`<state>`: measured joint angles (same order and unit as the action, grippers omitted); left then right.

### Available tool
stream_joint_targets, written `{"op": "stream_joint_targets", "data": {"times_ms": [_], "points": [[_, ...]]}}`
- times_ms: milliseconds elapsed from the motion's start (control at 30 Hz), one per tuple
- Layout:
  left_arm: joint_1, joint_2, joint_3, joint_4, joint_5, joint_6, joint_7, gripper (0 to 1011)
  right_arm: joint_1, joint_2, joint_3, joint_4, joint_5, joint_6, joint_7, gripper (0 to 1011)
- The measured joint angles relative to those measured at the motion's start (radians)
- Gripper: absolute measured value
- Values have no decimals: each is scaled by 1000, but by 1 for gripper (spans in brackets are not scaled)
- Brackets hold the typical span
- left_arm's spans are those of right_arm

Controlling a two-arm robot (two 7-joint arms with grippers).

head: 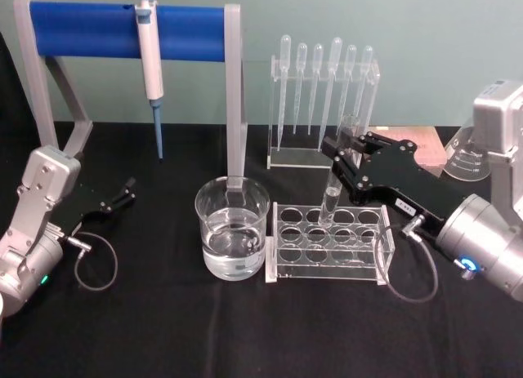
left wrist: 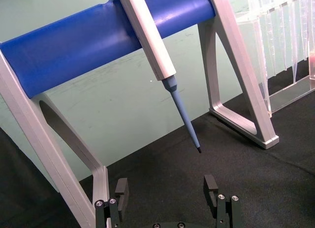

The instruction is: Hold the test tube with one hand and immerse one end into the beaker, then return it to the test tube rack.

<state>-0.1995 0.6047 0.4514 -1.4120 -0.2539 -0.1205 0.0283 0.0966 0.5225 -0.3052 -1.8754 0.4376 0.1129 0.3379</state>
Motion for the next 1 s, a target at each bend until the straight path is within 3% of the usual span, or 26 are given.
{"op": "stream_joint_targets", "data": {"times_ms": [467,1000], "points": [[0,0,0,0,0,0,0,1000,-12,-19,-19,16,-38,0,7,226],[0,0,0,0,0,0,0,1000,-2,-54,-33,108,-69,-54,32,226]]}}
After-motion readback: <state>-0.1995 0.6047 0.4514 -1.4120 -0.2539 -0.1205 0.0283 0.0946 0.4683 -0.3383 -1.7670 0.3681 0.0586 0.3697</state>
